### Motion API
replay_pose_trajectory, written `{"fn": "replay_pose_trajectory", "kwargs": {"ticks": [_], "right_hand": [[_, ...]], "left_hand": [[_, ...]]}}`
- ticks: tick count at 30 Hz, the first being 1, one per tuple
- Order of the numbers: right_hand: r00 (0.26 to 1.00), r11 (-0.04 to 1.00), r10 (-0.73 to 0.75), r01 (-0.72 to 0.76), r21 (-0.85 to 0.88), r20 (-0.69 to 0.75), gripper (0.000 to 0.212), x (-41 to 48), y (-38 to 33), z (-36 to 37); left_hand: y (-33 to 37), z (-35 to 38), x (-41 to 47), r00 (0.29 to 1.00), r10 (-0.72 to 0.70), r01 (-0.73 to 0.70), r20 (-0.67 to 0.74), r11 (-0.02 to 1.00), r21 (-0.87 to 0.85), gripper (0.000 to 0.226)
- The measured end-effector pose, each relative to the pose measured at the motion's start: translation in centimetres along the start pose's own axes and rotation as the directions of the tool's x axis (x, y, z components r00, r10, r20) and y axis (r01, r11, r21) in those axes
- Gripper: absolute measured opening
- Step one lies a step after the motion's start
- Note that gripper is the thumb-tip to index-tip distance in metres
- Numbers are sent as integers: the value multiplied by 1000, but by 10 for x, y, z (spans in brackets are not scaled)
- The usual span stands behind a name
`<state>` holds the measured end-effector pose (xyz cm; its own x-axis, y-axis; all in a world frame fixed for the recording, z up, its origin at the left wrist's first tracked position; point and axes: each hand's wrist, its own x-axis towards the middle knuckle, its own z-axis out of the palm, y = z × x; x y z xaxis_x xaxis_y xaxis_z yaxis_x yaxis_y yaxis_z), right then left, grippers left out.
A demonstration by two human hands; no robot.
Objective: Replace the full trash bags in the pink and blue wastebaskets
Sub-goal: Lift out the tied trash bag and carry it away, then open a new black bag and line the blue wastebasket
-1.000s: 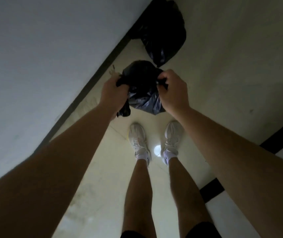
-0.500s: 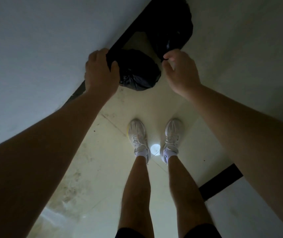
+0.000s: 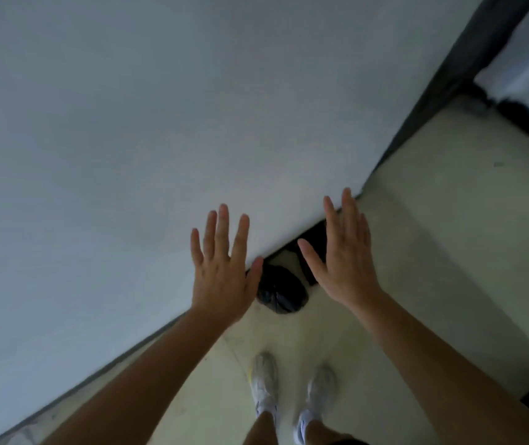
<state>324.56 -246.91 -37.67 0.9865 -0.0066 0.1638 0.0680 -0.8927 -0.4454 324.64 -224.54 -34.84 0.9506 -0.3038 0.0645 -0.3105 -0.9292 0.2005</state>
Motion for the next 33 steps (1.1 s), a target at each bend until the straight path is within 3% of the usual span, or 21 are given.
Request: {"fn": "replay_pose_trajectory", "kwargs": {"ticks": [3,8,11,16,19,24,26,30,33], "right_hand": [[990,993,-120,119,-7,-77,81,48,-63,-83],[902,921,-378,389,11,-210,77,89,-173,-175],[833,840,-499,533,103,-241,77,85,-231,-176],[685,644,-714,723,249,-145,81,19,-352,-132],[565,497,-817,793,353,-118,83,-49,-437,-113],[259,169,-951,892,418,-167,82,-166,-579,-98],[172,71,-964,902,427,-204,81,-214,-634,-91],[9,-92,-975,892,443,-221,82,-323,-734,-68],[-72,-159,-978,864,478,-196,84,-409,-793,-56]], "left_hand": [[2,-108,6,993,-5,16,-119,996,92,68],[-19,-258,-41,899,-171,252,-404,955,156,64],[-40,-298,-113,793,-355,466,-496,877,119,63],[-58,-319,-279,630,-626,753,-461,636,166,64],[-65,-348,-378,485,-696,862,-529,482,157,65],[-77,-402,-539,170,-706,978,-687,209,28,64],[-78,-411,-603,61,-695,993,-716,112,-25,64],[-75,-409,-734,-96,-696,995,-712,-62,-74,64],[-66,-410,-822,-219,-696,974,-684,-198,-110,66]]}}
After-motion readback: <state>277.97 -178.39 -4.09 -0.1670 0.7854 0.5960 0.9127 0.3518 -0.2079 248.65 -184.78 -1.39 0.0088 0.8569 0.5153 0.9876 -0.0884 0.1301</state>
